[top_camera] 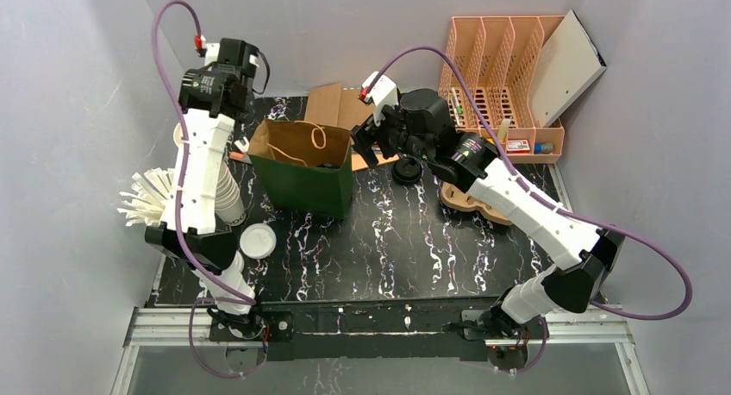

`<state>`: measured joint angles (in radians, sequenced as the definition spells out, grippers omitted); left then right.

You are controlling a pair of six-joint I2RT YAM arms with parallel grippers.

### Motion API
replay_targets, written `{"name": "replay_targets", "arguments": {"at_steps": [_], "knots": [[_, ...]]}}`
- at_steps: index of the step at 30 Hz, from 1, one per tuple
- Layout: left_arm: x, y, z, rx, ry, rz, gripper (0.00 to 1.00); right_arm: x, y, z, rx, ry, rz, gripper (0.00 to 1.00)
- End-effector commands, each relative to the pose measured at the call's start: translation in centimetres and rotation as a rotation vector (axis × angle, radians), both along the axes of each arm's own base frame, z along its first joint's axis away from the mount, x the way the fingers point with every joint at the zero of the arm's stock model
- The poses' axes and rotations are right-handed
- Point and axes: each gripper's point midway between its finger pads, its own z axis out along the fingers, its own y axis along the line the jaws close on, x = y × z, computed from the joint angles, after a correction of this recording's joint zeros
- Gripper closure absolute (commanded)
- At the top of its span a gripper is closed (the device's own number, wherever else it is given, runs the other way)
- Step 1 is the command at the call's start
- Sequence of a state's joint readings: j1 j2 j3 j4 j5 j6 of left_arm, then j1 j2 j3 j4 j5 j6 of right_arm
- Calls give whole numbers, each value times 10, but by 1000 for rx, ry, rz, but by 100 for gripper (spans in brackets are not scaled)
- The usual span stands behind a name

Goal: Pack the takeout coffee
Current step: Pick up the coffee cup.

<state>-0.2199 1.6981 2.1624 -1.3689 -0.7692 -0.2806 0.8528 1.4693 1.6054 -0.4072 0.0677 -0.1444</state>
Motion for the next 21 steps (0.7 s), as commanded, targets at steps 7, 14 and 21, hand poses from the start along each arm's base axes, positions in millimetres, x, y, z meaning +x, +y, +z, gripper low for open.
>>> {"name": "replay_targets", "arguments": {"at_steps": [7,14,21], "knots": [[-10,-10,95,-167,-415,-38,100,-1,3,33,80,-74,10,11],[-27,-30,153,-300,-760,-221,100,2,-1,42,106,-107,-18,12],[-29,-90,185,-446,-892,-596,100,8,-9,54,121,-112,-78,14]]}}
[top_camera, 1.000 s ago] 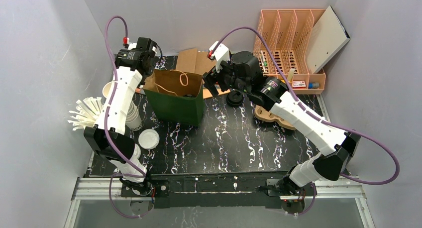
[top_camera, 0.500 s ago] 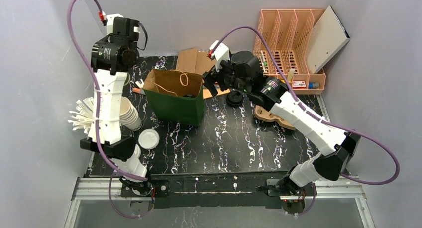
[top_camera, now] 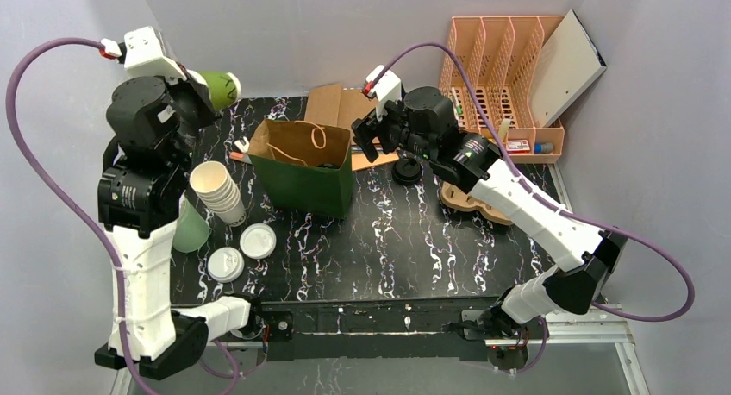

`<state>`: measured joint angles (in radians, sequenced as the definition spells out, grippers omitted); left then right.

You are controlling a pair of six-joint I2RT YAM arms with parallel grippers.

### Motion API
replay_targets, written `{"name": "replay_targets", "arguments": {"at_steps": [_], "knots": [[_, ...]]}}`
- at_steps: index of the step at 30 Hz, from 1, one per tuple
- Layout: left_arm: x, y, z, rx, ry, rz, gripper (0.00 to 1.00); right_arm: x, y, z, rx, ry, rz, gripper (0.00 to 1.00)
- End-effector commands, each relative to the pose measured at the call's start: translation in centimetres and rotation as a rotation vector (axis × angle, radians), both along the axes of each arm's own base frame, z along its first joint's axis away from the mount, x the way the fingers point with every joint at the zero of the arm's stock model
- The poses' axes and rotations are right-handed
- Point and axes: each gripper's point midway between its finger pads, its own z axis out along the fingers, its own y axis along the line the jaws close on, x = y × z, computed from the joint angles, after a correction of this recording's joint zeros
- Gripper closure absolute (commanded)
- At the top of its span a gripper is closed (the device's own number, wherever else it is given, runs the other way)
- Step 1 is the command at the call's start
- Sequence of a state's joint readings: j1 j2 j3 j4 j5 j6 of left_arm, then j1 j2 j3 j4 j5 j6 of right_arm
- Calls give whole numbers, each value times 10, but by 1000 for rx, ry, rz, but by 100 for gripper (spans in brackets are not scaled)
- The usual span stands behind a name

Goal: Pack the takeout coffee
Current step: Place the coffee cup at the center of the board.

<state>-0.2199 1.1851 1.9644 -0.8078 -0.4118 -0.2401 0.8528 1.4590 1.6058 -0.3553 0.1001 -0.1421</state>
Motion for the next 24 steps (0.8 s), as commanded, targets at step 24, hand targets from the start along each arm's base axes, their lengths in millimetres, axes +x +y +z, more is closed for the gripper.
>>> {"name": "replay_targets", "arguments": {"at_steps": [24], "knots": [[13,-246,-14,-208,-88,-974,100,-35,-188,47,221,-54,-706,5]]}}
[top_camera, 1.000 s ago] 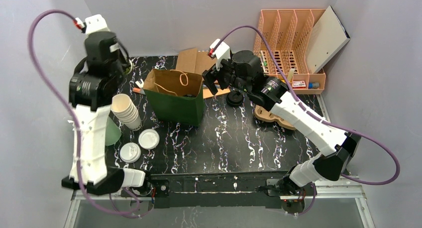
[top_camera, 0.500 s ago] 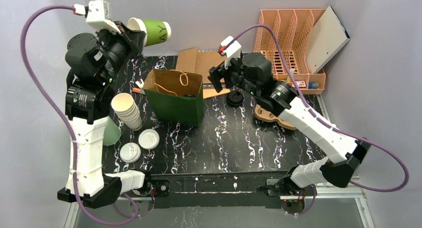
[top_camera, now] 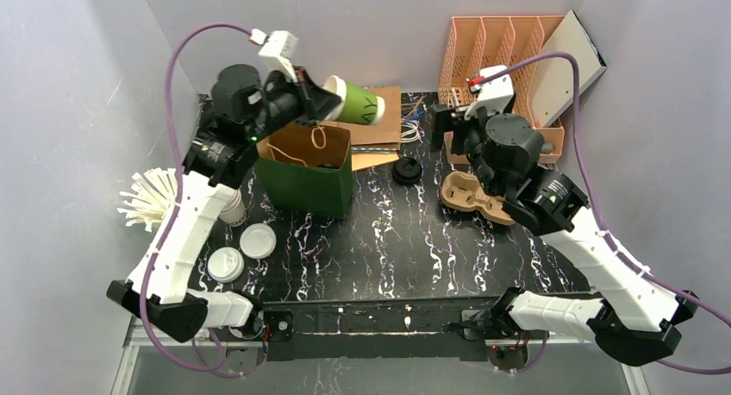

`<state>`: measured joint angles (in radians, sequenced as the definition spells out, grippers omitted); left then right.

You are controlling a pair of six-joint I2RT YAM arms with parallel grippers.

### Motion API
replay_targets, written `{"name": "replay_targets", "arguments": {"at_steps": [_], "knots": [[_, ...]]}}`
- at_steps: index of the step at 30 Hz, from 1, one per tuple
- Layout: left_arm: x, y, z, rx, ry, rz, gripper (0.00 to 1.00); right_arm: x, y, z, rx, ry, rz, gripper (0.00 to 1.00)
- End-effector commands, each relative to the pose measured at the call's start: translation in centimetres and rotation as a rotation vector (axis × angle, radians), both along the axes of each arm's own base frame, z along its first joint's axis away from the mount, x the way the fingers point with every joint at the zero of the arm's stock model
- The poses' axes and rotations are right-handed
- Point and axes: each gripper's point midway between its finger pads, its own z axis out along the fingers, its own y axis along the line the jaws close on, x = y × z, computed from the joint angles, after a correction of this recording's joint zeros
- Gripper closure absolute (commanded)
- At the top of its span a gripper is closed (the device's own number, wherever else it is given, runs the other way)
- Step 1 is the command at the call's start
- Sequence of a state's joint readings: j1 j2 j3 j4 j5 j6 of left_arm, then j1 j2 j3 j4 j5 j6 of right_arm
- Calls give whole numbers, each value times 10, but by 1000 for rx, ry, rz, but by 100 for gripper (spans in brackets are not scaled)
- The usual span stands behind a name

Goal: Pack the takeout coffee
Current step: Place the coffee cup at the center of the board.

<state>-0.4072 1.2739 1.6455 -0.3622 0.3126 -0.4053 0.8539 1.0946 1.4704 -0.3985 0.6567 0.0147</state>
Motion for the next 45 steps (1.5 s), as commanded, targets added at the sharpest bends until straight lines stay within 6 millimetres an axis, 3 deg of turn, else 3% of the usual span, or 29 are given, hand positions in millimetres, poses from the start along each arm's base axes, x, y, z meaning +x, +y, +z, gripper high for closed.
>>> {"name": "replay_targets", "arguments": {"at_steps": [1,5,10,13,16,19,25,31,38,41,45], "knots": [[-19,-43,34,18,-157,-86,100,-15,-36,-24,57,57,-128,5],[-19,-84,14,90,-149,-132,100,-25,-54,-23,97,27,-160,5],[-28,-137,-39,254,-121,-190,100,-22,-80,-25,141,33,-340,7],[-34,-159,-75,377,-95,-210,100,-22,-94,-31,98,78,-455,8],[-43,-167,-100,491,-93,-209,100,-20,-101,-40,17,108,-525,5],[-58,-170,-121,573,-82,-231,100,-19,-100,-44,6,108,-523,3],[-93,-157,-166,774,-37,-268,100,-18,-95,-42,-21,87,-438,10],[-110,-130,-204,811,31,-260,100,3,-68,-80,19,271,-296,9],[-120,-108,-236,866,79,-257,100,39,-62,-139,97,519,-195,14],[-122,-103,-247,897,87,-239,100,40,-54,-152,129,553,-163,15],[-129,-98,-262,947,79,-195,100,37,-50,-154,160,546,-144,15]]}}
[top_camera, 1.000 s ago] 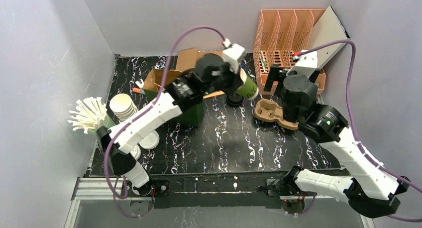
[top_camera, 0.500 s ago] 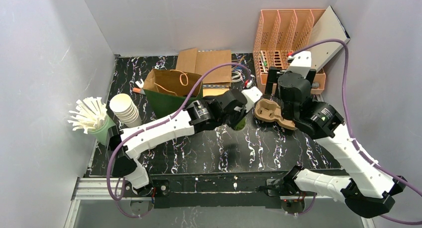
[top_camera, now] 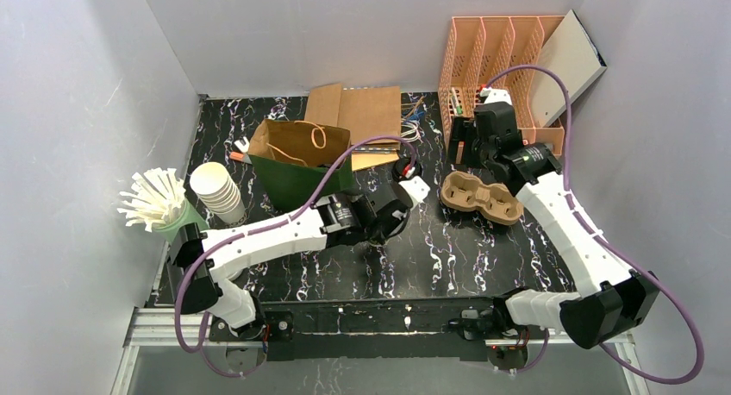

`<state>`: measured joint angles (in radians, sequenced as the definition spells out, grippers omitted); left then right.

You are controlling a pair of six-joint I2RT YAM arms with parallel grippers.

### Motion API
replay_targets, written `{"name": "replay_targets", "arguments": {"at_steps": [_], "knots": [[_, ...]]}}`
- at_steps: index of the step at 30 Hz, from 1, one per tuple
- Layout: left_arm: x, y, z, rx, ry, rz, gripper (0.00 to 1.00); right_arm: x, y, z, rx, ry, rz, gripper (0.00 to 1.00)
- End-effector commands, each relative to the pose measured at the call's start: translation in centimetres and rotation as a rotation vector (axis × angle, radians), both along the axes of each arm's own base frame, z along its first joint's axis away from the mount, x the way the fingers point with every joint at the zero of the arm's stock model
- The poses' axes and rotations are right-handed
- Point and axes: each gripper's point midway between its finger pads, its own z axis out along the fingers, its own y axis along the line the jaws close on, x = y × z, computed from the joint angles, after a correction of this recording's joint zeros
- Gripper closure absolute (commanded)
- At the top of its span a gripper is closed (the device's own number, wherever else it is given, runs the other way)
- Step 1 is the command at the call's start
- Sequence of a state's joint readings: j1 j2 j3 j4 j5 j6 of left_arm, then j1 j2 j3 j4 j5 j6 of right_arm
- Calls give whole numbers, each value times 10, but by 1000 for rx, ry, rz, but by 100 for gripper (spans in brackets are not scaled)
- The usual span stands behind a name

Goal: Pack the takeout coffee
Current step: Place the coffee cup at the center of the board.

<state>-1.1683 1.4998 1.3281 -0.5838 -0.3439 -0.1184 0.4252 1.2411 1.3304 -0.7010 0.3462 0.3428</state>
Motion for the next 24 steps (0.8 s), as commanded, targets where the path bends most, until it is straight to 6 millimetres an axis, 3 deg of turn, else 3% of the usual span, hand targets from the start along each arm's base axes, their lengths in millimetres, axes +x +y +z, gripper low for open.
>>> {"name": "replay_targets", "arguments": {"at_steps": [1,6,13,18,21,24], "knots": [[-7,10,-3,22,-64,54,100,-5,18,18,124,-60,59,15],[-10,7,-18,41,-125,93,99,-11,17,12,136,-58,59,15],[-14,0,-15,6,-116,115,63,-20,17,7,147,-38,67,14],[-19,4,-10,-28,-95,125,51,-23,14,6,143,-40,62,14],[-21,12,4,-68,-90,161,48,-25,13,6,143,-39,62,14],[-23,30,25,-125,-84,244,58,-25,13,5,140,-39,64,13]]}}
